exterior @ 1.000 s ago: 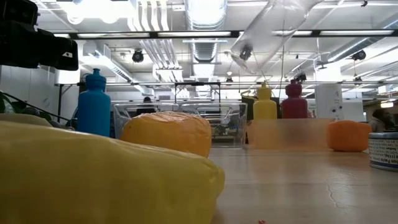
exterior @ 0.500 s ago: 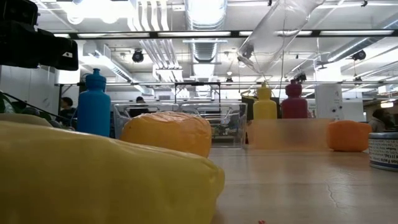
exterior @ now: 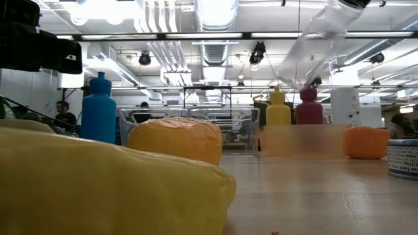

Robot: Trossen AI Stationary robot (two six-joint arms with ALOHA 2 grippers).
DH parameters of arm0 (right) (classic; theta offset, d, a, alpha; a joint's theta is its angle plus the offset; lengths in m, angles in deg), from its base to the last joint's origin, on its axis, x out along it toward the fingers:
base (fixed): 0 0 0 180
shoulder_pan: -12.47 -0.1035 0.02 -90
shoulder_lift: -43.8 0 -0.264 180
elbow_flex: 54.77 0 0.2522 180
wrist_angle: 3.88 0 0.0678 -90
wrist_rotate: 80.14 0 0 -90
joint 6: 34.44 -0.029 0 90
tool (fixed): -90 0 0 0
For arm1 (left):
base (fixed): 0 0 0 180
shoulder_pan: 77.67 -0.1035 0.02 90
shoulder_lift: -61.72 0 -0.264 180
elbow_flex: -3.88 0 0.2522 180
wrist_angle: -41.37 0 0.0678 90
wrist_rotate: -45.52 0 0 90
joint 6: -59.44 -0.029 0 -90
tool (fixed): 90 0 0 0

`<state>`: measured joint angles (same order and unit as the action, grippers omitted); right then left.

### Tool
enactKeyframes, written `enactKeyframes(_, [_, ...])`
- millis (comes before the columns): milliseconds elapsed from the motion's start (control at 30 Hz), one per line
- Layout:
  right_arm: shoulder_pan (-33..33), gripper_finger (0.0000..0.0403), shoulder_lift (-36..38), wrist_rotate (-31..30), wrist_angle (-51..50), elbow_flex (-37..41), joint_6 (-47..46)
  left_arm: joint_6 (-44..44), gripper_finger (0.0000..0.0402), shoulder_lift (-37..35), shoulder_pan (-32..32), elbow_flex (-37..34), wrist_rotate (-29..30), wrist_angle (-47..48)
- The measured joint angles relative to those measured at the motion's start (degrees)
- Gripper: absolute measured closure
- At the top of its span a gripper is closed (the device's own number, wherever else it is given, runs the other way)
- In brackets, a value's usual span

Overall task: Pick & Place Food Item
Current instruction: Put the transparent water bottle into the orange bin

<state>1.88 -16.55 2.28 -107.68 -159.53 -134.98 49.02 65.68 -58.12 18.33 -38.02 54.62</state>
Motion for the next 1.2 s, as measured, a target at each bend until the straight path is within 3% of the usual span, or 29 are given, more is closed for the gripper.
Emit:
enactKeyframes(600, [1.5,0.0325,4.7,0.1,0.0,3.4,-17.2,0.0,0.0400,0.0,0.0,0.0,0.0,0.0])
enactKeyframes(1200, [5.6,0.0325,4.7,-3.9,0.3,6.7,-22.0,0.0,0.0400,0.0,0.0,0.0,0.0,0.0])
